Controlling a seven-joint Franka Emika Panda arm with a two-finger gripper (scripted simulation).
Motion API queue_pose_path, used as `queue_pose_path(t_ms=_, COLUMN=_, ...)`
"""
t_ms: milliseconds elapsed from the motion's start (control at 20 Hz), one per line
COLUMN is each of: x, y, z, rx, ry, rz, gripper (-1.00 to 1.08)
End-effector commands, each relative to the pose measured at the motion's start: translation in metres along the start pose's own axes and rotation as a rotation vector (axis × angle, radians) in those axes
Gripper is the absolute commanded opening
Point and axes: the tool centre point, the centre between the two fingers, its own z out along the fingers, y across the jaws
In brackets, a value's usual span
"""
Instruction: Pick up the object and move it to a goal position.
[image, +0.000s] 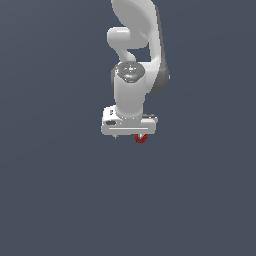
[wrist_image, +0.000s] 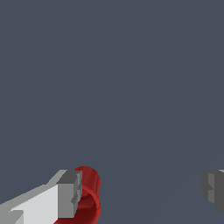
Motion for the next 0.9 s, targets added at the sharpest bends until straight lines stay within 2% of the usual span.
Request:
queue_pose_path(t_ms=0, x=-0.002, y=-0.003, z=0.002, rx=0.001, ry=0.0, rz=-0.005, gripper=1.0)
queue_pose_path(t_ms=350, x=-0.021, y=-0.02, z=0.019, rx=0.004, ry=0.004, rz=-0.03, gripper=1.0)
queue_pose_path(t_ms=850, x=-0.07, y=-0.059, z=0.053, rx=0.014, ry=0.013, rz=-0.093, gripper=1.0)
